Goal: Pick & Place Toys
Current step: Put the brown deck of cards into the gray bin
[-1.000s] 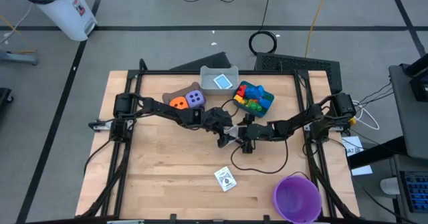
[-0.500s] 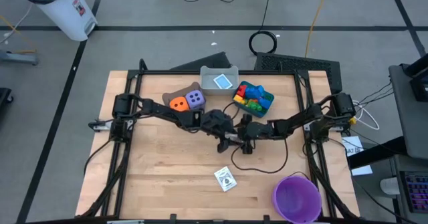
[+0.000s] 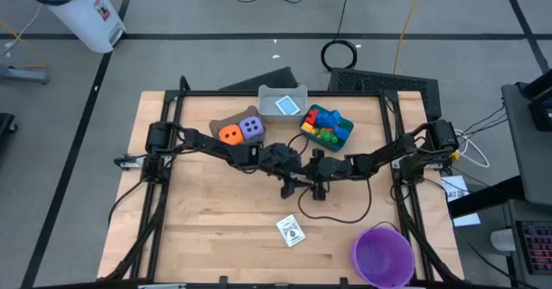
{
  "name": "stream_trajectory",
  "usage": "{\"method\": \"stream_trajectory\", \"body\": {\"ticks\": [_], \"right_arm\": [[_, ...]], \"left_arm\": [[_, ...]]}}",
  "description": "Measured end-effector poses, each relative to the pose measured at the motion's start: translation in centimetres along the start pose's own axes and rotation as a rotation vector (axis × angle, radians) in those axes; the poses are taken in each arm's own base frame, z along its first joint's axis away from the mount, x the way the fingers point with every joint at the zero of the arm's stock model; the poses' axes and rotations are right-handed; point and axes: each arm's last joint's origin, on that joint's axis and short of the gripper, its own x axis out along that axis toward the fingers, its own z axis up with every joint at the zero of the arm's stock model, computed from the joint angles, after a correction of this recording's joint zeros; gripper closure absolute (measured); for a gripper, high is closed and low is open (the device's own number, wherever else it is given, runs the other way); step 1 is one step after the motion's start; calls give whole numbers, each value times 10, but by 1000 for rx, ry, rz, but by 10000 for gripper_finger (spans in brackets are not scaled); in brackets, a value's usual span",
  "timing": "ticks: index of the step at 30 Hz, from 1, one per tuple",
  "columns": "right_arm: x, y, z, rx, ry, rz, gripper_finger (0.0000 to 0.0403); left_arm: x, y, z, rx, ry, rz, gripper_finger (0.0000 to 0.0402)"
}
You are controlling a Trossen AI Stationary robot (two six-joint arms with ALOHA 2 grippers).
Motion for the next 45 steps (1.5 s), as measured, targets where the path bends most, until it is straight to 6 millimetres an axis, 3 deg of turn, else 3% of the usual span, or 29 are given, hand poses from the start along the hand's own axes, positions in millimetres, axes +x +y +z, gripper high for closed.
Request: {"method": "stream_trajectory", "body": {"ticks": [10, 13, 22, 28, 32, 39, 45], "right_arm": [[-7, -1, 0, -45, 40, 5, 341], [-22, -3, 6, -76, 62, 2, 344], [-81, -11, 35, 46, -58, -5, 337], [-95, -10, 31, 54, -124, 6, 337], [-98, -10, 29, 49, -171, 4, 341], [-100, -9, 36, 38, -256, 11, 341], [-102, -7, 41, 41, -314, 19, 341]], "left_arm": [[-18, -7, 20, 62, -58, 1, 206], [-35, -13, 32, 63, -57, 3, 204], [-84, -29, 64, 72, -126, 65, 209], [-77, -37, 59, 154, -125, 133, 197], [-78, -39, 60, 143, -161, 286, 150], [-73, -36, 58, 95, -166, 301, 71], [-54, -39, 52, 185, -196, 194, 78]]}}
